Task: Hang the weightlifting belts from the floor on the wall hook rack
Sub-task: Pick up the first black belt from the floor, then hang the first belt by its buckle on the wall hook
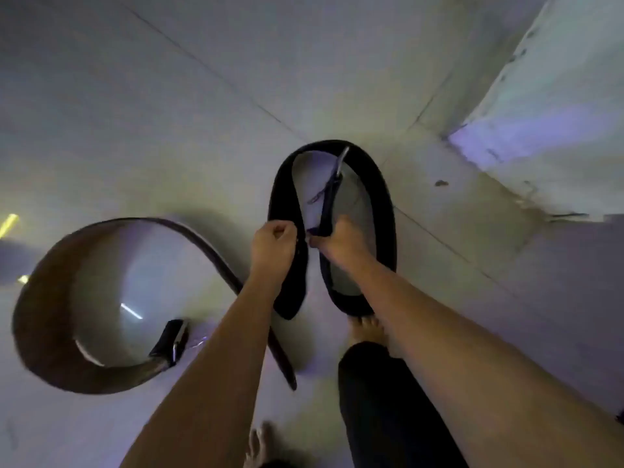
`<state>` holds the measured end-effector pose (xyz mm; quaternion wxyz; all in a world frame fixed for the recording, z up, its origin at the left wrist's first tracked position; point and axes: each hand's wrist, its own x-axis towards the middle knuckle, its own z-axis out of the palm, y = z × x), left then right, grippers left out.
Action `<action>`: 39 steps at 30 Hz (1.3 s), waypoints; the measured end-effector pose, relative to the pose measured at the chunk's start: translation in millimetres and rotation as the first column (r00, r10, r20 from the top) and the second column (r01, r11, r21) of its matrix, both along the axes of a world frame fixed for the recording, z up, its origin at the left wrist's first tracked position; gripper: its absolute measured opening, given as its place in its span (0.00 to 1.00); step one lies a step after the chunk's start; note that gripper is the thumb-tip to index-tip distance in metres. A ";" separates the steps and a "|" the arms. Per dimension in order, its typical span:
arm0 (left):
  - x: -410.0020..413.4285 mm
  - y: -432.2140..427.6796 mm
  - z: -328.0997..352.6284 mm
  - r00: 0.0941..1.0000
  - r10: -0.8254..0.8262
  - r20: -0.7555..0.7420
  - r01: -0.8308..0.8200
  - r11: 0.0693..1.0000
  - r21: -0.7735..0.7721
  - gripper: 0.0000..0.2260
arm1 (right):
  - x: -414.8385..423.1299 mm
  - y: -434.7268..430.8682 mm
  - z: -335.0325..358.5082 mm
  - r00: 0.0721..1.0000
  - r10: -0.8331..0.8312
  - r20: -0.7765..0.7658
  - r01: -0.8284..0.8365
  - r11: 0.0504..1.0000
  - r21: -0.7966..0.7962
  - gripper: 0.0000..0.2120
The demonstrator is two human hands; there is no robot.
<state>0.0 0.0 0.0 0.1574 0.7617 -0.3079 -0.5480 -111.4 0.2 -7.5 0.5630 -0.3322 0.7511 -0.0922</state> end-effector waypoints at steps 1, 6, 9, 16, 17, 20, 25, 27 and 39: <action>-1.9 1.7 -9.6 1.000 0.004 -0.014 -0.004 1.000 -0.007 0.14 | 2.1 2.2 -11.1 0.999 -0.028 0.024 0.028 0.999 0.026 0.16; 3.1 11.3 -23.2 1.000 0.017 -0.016 -0.016 0.997 0.070 0.14 | -4.1 15.9 -8.5 0.974 -0.225 0.027 0.225 0.974 -0.014 0.11; -3.0 2.6 27.7 0.997 -0.025 -0.068 0.030 0.997 0.074 0.13 | -23.7 19.1 51.1 0.962 -0.262 0.073 0.266 0.963 -0.043 0.07; -34.2 -20.3 270.6 0.895 -0.175 -0.411 0.181 0.983 -0.025 0.17 | -72.3 25.5 303.1 0.926 -0.297 0.233 0.351 0.906 -0.237 0.18; -38.1 -21.6 311.6 0.869 -0.207 -0.450 0.190 0.978 -0.082 0.16 | -78.2 27.6 345.0 0.921 -0.298 0.250 0.364 0.888 -0.282 0.18; -46.6 -20.4 434.0 0.809 -0.329 -0.487 0.216 0.937 -0.275 0.10 | -88.4 42.4 468.8 0.912 -0.293 0.288 0.396 0.816 -0.422 0.18; -67.5 -1.6 612.1 0.739 -0.443 -0.507 0.134 0.834 -0.535 0.04 | -97.7 79.3 642.6 0.888 -0.273 0.370 0.453 0.662 -0.597 0.18; -76.7 10.2 678.1 0.718 -0.498 -0.486 0.111 0.772 -0.626 0.05 | -100.7 97.3 703.3 0.876 -0.268 0.402 0.479 0.592 -0.648 0.16; -136.4 88.3 942.3 0.442 -0.722 -0.532 -0.132 0.534 -0.835 0.05 | -110.0 182.4 928.6 0.768 -0.375 0.519 0.558 -0.005 -0.830 0.07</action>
